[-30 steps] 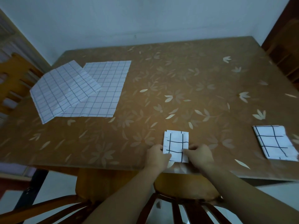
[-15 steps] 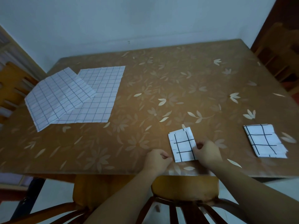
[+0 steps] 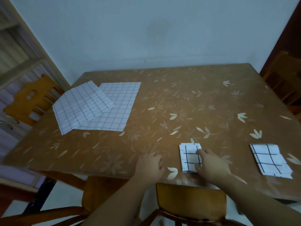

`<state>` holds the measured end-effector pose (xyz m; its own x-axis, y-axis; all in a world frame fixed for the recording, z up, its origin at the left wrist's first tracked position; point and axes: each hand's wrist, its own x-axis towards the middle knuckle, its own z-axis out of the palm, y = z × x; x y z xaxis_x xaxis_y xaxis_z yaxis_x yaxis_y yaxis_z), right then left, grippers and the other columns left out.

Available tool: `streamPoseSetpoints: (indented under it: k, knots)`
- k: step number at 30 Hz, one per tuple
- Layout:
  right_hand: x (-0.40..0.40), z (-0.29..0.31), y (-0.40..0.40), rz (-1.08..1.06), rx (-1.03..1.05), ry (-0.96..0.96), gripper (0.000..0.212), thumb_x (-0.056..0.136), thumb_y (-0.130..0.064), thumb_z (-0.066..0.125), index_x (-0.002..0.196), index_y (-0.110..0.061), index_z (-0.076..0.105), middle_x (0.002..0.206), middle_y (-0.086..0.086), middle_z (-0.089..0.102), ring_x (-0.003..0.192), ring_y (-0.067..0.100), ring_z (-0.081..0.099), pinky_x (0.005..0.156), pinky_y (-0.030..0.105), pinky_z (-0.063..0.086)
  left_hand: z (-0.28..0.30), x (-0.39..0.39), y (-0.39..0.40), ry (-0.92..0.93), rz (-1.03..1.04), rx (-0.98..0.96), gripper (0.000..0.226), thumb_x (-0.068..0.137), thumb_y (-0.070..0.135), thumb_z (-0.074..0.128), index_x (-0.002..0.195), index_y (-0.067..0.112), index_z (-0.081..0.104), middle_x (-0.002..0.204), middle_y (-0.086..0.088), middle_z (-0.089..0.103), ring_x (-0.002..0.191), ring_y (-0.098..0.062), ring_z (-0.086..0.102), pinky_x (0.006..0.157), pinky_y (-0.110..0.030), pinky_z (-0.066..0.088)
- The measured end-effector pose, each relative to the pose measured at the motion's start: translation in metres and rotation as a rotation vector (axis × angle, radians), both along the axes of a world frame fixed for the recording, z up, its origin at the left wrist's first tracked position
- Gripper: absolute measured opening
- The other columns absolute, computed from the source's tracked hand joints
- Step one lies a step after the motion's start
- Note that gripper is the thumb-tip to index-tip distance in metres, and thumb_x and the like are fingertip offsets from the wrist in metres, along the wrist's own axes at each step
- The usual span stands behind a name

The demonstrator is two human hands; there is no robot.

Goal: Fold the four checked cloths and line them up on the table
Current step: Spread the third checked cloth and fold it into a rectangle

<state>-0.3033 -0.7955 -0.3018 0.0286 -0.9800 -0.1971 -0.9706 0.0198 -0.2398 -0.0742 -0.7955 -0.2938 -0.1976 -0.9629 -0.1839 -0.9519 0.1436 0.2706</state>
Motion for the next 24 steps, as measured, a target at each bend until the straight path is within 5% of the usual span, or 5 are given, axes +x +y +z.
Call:
streamPoseSetpoints:
  k: [4,24]
  knots:
    - [0.029,0.032,0.014,0.124,-0.047,0.096,0.042,0.092,-0.044,0.044,0.131,-0.028,0.043,0.127,-0.003,0.052,0.11,0.019,0.054,0.089,0.034,0.045,0.032,0.033,0.009,-0.079,-0.019,-0.008,0.038,0.089,0.045,0.047,0.124,0.03,0.055,0.113,0.005,0.056,0.109,-0.019,0.051,0.093,-0.039,0.045]
    - [0.303,0.14,0.129,0.161,-0.175,-0.018,0.054,0.087,-0.053,0.051,0.134,-0.027,0.044,0.136,-0.002,0.047,0.112,0.02,0.055,0.091,0.035,0.047,0.137,0.32,0.165,-0.005,0.173,-0.188,0.048,0.089,0.055,0.047,0.133,0.035,0.047,0.133,0.01,0.047,0.124,-0.017,0.042,0.101,-0.036,0.036]
